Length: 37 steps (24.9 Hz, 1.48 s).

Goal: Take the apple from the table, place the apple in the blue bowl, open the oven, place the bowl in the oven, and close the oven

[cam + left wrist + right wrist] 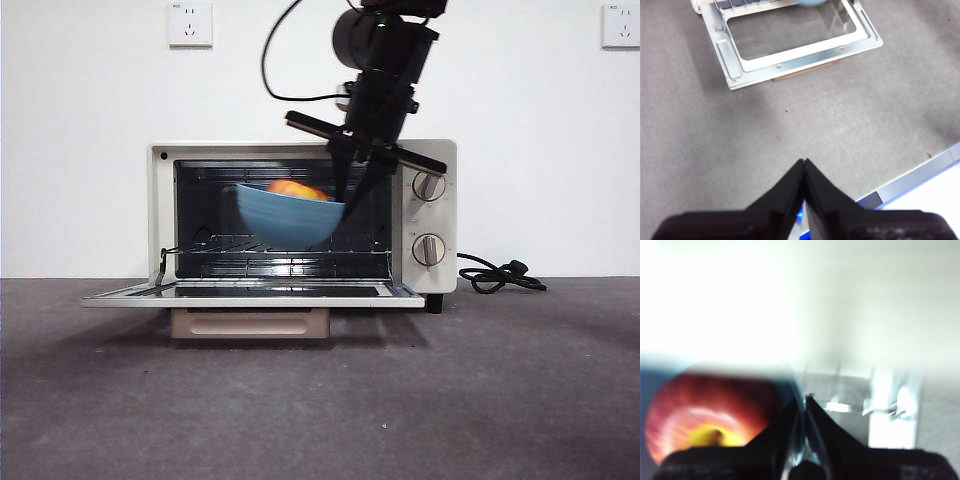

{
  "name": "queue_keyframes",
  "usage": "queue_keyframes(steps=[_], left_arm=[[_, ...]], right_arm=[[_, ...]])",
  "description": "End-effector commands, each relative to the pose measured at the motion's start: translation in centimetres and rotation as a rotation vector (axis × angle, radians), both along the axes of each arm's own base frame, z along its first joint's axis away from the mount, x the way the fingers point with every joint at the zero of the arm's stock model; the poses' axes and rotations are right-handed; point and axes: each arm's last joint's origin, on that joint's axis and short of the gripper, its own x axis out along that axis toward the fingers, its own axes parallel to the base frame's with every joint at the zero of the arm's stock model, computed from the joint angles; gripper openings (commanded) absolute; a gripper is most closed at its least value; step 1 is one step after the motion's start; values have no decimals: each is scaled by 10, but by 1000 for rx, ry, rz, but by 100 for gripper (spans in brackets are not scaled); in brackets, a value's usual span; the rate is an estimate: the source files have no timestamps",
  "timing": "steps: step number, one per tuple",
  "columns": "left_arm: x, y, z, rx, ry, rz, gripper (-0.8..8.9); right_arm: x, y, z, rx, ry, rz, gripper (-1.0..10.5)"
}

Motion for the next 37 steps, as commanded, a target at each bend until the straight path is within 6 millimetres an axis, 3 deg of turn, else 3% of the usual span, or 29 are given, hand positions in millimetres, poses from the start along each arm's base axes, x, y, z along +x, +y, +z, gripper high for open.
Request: queue_keyframes(steps=[1,23,28,37], left_arm=[[0,0,-2,4,5,4,-5],[0,0,-3,7,11,4,-5],[0,0,-3,7,11,4,-5],[0,0,-3,7,11,4,-5]], right_arm=[[3,-1,-1,20,7,-63,-12],[8,-3,-2,10,-21,-165,12],[8,-3,-3,0,-19,-167,284],[5,-3,3,-44,-62,-143,284]])
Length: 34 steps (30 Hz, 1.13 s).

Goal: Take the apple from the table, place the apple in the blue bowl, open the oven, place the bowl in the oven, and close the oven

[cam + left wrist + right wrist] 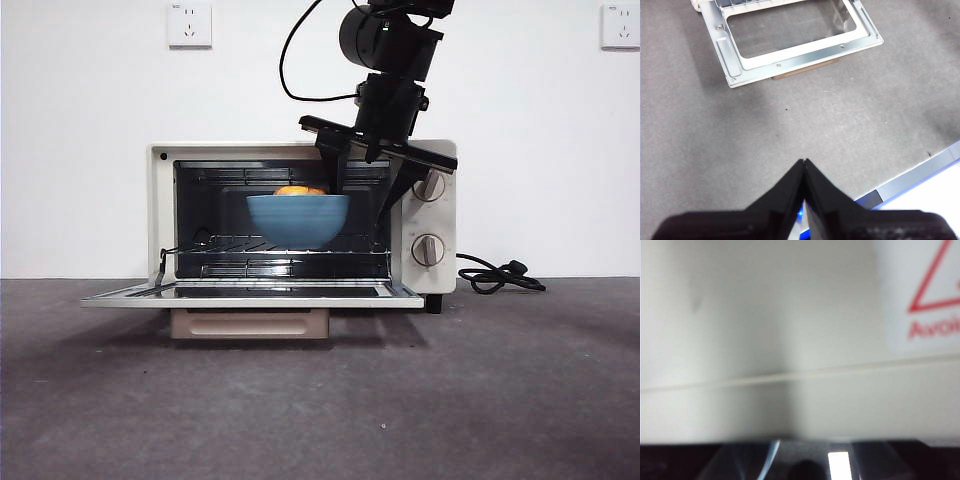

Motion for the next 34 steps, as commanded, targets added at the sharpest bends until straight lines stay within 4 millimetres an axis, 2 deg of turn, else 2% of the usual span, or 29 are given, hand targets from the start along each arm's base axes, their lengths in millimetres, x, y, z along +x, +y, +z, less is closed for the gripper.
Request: queue_keyframes(steps=[1,13,16,22,28,32,34], left_arm=[[0,0,-2,4,6,4,-5],[0,0,-2,7,5,5,-5],[0,0,-2,8,2,3,-5],[4,1,-3,82,-30,57,-5],[16,-2,-6,137,-34,33,-8],[35,-3,-13,146,-28,42,-9],[47,-3,-20,139,4,37,-9]], right_arm=[[-2,2,3,-19,-22,29,284],[-15,-1,34,-65,-121,53,283],[-20,-3,46,-73,-154,71,283],[-43,-6,79,-141,-240,176,280],[-71,-23,109,-303,-280,320,272],[-88,-36,127,-398,-299,393,114],[-95,-44,133,-438,-291,390,112]])
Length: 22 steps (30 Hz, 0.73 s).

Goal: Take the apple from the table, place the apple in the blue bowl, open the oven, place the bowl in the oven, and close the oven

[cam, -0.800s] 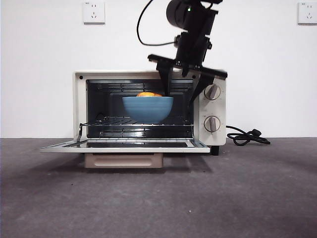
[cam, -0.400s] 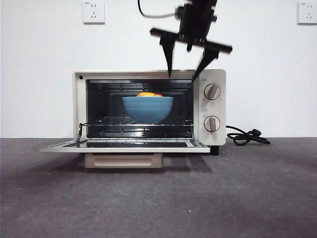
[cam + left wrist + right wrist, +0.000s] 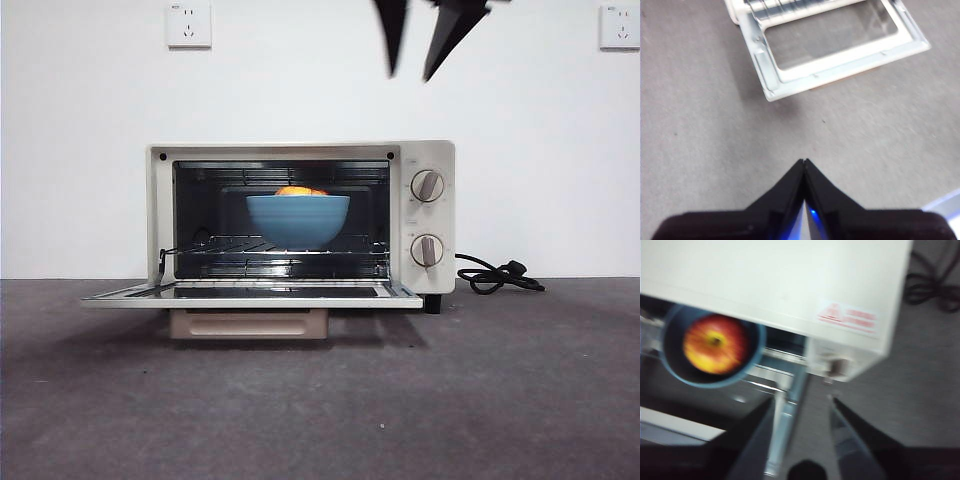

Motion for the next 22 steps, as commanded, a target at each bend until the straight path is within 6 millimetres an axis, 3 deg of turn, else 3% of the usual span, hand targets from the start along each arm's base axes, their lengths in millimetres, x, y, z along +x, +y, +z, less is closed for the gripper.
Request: queue_keyframes(steps=[1,6,12,19,22], left_arm=[[18,0,-14,4,54,-20,-9],[50,9,-44,-139,143,-39,-9],[83,34,-97,-315,247,21,-9],[115,49,-138,-470,349,52,-9],[123,49,-154,-473,402,63,-9]], right_arm=[[-7,-12,8,-80,-3,34,112],[-16,-31,20,-89,-18,23,112],[-29,-52,25,-84,-64,8,112],[-51,-77,0,-18,-132,1,85],[-66,-87,-20,-7,-153,-14,-2]])
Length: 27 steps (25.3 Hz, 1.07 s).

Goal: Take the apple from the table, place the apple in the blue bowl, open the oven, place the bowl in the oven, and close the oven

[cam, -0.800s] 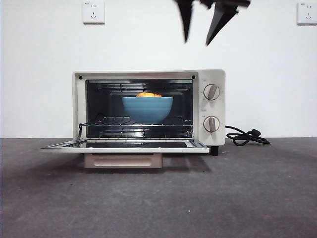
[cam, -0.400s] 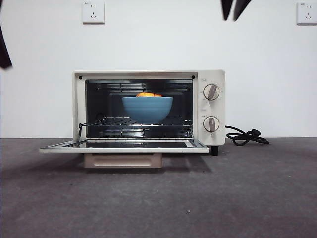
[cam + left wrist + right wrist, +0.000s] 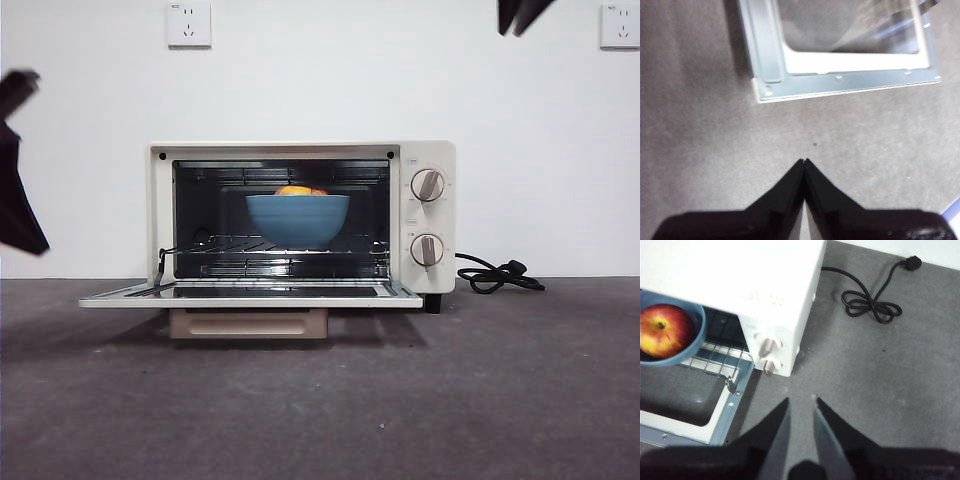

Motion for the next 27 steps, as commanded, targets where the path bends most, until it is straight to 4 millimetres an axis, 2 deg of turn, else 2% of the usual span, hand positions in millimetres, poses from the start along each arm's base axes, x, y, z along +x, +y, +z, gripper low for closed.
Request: queue_keyframes(steps=[1,6,15,21,27], left_arm=[[6,0,-16,-11,61,1,-9],[18,1,-37,-31,121,31,-9],[34,1,-53,-74,144,124,-9],[42,0,-64,-106,190,187,-9],[50,-3,-60,-185,174,264,-9]], right_arm=[[-11,-8,-25,-3,9,-8,-8],[-38,-24,-55,31,-24,-40,-8],[-80,-39,-83,44,-48,-34,-8],[-87,-40,-81,100,-37,-4,-8],[-87,-39,-82,116,-30,10,-8]])
